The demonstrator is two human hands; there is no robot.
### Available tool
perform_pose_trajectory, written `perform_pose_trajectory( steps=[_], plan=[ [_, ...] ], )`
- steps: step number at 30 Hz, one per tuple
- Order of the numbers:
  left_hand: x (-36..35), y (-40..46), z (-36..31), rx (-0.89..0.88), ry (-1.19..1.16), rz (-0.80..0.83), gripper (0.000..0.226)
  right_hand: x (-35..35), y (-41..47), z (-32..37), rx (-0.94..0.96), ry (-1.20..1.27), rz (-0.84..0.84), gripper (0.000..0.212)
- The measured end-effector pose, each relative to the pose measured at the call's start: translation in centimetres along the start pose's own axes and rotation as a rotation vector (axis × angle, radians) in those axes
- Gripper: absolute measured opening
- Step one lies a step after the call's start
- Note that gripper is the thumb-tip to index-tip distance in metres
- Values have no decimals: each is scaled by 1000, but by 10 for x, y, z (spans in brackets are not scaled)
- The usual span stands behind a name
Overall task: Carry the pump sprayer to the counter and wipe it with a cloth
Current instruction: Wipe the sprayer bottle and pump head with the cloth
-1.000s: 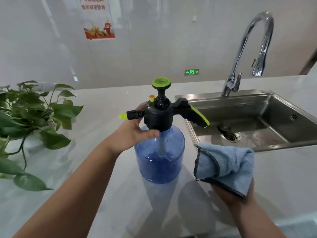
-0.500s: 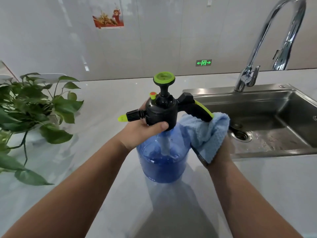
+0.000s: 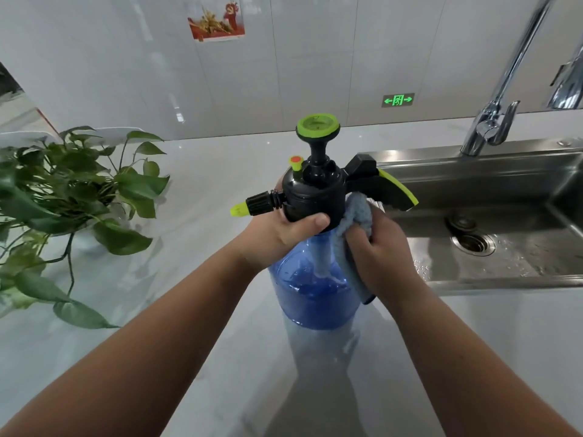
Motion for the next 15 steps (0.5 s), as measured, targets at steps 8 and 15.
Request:
perform_pose_trajectory(
  steps=[8, 15],
  plan=[
    [4, 3, 10, 109, -5, 14, 14, -51, -70, 24, 191, -340, -457, 56],
    [6, 7, 20, 57, 26, 14, 35, -98, -126, -3, 499, -582, -312, 46]
  ],
)
Point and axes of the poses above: each hand's wrist, its own y-axis towards the middle knuckle, its own x-axis out of the back of the hand, z = x × y, the point moved 2 cm from there along y, towards the middle knuckle, and after that the axes turned 7 degrees about -y, right-handed, at the moved point
